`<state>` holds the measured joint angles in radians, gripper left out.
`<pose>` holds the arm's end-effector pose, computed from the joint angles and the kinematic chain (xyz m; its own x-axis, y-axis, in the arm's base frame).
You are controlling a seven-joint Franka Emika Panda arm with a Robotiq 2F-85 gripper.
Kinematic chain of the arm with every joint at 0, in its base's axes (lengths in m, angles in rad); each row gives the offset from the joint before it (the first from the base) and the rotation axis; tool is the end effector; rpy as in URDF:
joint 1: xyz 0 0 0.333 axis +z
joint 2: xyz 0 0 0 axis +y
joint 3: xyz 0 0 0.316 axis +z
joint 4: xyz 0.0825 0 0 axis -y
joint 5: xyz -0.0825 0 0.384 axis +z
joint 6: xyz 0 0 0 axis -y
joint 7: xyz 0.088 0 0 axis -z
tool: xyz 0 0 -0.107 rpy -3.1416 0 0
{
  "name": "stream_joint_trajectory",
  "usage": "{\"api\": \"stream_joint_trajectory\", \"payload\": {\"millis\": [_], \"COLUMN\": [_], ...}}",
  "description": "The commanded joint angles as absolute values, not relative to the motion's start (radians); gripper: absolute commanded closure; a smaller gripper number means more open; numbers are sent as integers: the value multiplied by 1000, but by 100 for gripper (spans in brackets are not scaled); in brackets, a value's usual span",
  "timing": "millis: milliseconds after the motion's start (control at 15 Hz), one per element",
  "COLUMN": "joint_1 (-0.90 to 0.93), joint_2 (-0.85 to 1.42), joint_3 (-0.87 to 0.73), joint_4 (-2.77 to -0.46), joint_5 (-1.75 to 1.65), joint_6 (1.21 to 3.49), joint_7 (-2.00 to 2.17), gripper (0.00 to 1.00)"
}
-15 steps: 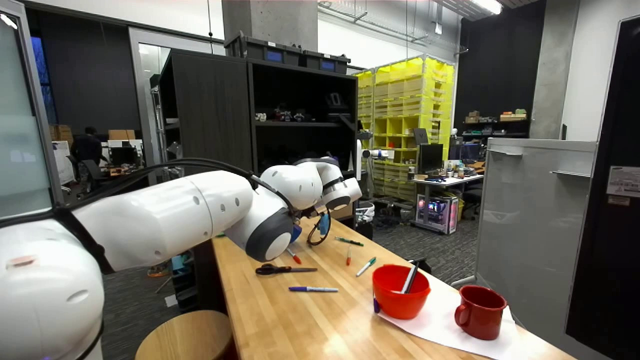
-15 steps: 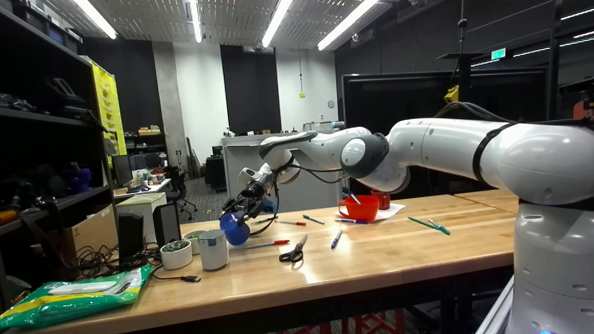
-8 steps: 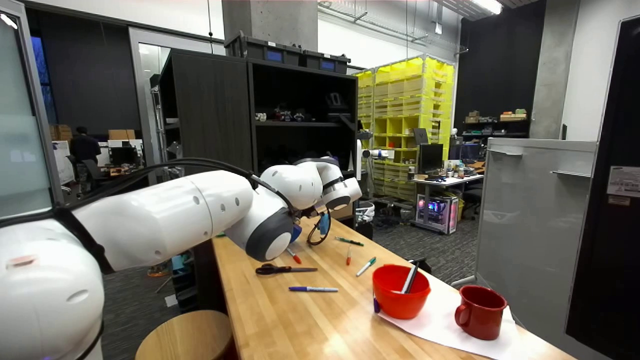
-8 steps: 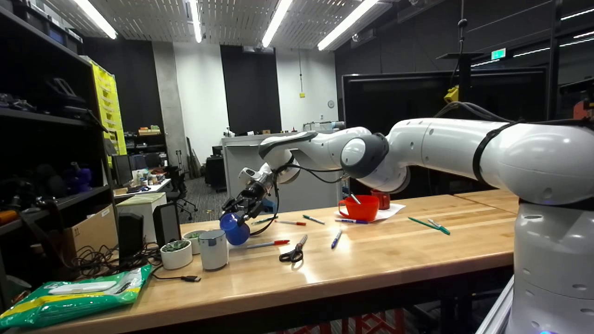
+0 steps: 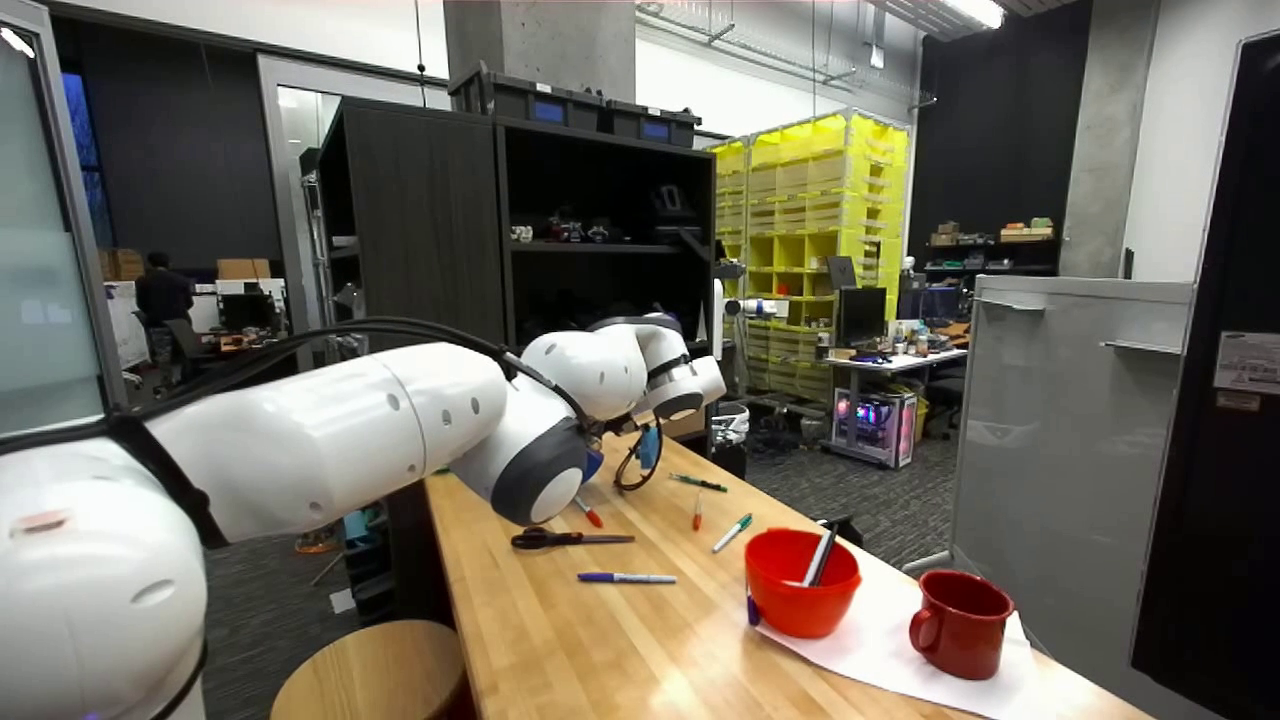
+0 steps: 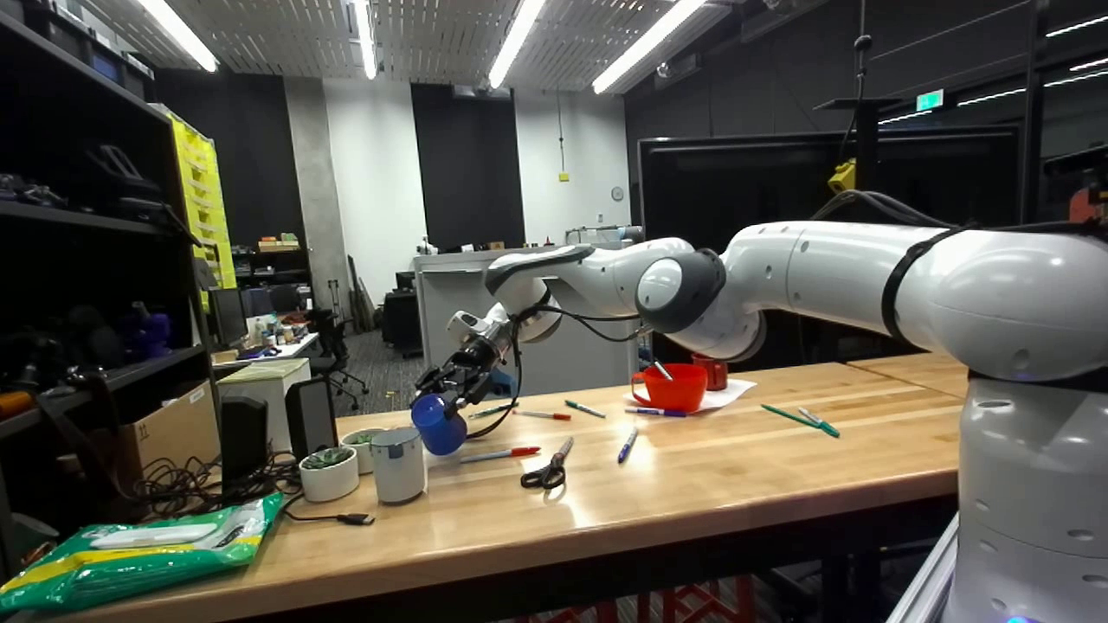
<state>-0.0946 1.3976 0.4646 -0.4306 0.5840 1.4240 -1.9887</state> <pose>0.7657 0.1156 0.2332 -0.2569 0.3779 0.8895 0.9086 0.4080 0.0891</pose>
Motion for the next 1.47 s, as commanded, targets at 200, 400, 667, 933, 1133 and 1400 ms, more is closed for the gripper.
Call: {"api": "stream_joint_trajectory", "payload": {"millis": [200,400,667,933,1133,1400], "joint_1": [-115,-116,-118,-90,-120,-87], "joint_2": [1418,1424,1425,1488,1426,1486], "joint_3": [491,486,485,481,487,472], "joint_4": [-438,-434,-434,-311,-432,-306], "joint_5": [640,649,651,662,666,672], "joint_6": [1389,1380,1370,1320,1356,1316], "joint_7": [-2025,-2031,-2035,-2008,-2042,-2023], "gripper": [49,49,26,0,0,0]}}
